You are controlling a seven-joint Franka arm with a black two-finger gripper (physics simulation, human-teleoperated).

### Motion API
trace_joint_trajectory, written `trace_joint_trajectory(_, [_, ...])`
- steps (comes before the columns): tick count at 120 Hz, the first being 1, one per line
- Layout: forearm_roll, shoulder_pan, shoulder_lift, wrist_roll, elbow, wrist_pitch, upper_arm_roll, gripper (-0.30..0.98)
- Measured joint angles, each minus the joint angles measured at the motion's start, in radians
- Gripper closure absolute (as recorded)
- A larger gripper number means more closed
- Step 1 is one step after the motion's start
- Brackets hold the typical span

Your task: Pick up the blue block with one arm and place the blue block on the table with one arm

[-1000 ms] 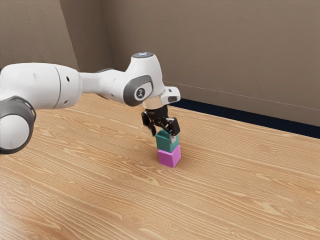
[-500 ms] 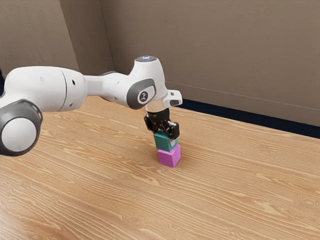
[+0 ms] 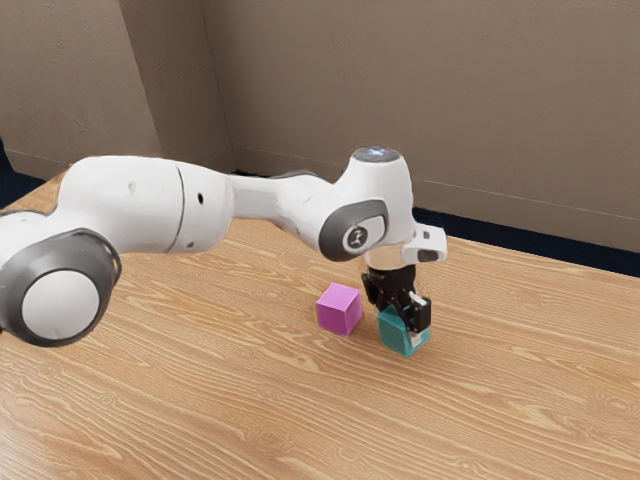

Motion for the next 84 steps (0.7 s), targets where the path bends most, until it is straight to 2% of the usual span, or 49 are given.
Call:
trace_joint_trajectory(19, [0.000, -0.011, 0.033, -0.008, 0.000, 0.003, 0.001, 0.31])
trace_joint_trajectory(49, [-0.004, -0.022, 0.003, -0.018, 0.006, 0.003, 0.014, 0.10])
trace_joint_trajectory(59, [-0.005, -0.020, -0.084, -0.020, 0.007, -0.004, 0.017, 0.07])
trace_joint_trajectory(69, [-0.011, 0.003, -0.263, -0.021, 0.007, -0.059, 0.018, 0.05])
trace_joint_trajectory(79, [-0.026, 0.136, -0.455, 0.042, 0.005, -0.184, 0.003, 0.03])
trace_joint_trajectory(84, [-0.063, 0.221, -0.503, 0.112, 0.006, -0.270, 0.000, 0.03])
